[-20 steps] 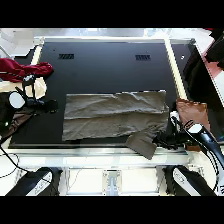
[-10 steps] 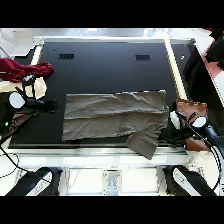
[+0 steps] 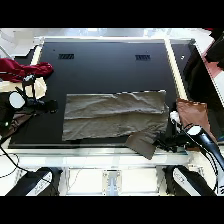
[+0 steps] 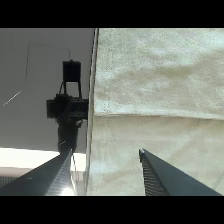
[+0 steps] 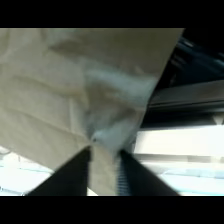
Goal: Fold the shirts.
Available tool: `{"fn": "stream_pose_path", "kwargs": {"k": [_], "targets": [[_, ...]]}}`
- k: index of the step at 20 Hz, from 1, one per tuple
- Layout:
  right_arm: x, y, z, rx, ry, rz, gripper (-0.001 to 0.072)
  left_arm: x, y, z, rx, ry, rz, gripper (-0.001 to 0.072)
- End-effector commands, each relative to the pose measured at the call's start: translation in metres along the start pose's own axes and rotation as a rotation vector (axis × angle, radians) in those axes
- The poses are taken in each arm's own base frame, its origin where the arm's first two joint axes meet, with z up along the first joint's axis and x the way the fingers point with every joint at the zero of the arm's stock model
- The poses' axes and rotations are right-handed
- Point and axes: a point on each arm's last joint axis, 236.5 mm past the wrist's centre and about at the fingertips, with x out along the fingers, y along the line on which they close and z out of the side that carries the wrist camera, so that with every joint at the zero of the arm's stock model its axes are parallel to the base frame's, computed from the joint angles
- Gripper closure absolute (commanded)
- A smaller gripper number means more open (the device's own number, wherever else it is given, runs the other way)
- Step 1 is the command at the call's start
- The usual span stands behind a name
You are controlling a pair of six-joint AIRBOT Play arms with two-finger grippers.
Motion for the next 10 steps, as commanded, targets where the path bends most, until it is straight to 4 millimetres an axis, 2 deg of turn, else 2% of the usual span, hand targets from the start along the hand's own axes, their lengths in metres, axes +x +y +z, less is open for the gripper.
{"fn": "stream_pose_path", "kwargs": {"k": [1,3,5,6,8,10], "targets": [[0.002,0.016,0.018,0.023,-0.08,0.077,0.0698,0.0,0.001,0.0,-0.007,-0.001,0.002,0.0201],[-0.001,0.026,0.021,0.016,-0.094,0.113,0.07,-0.005,0.014,0.001,-0.064,-0.022,0.046,0.0205],[-0.002,0.029,0.02,0.017,-0.087,0.125,0.0701,-0.011,0.04,-0.009,-0.167,-0.043,0.12,0.0213],[-0.002,0.03,0.018,0.005,-0.079,0.127,0.0701,-0.01,0.052,-0.024,-0.232,-0.031,0.14,0.0213],[-0.002,0.03,0.015,-0.013,-0.067,0.128,0.07,0.001,0.073,-0.068,-0.386,0.019,0.174,0.0215],[-0.002,0.03,0.015,-0.013,-0.068,0.128,0.07,0.018,0.076,-0.103,-0.543,0.053,0.141,0.0219]]}}
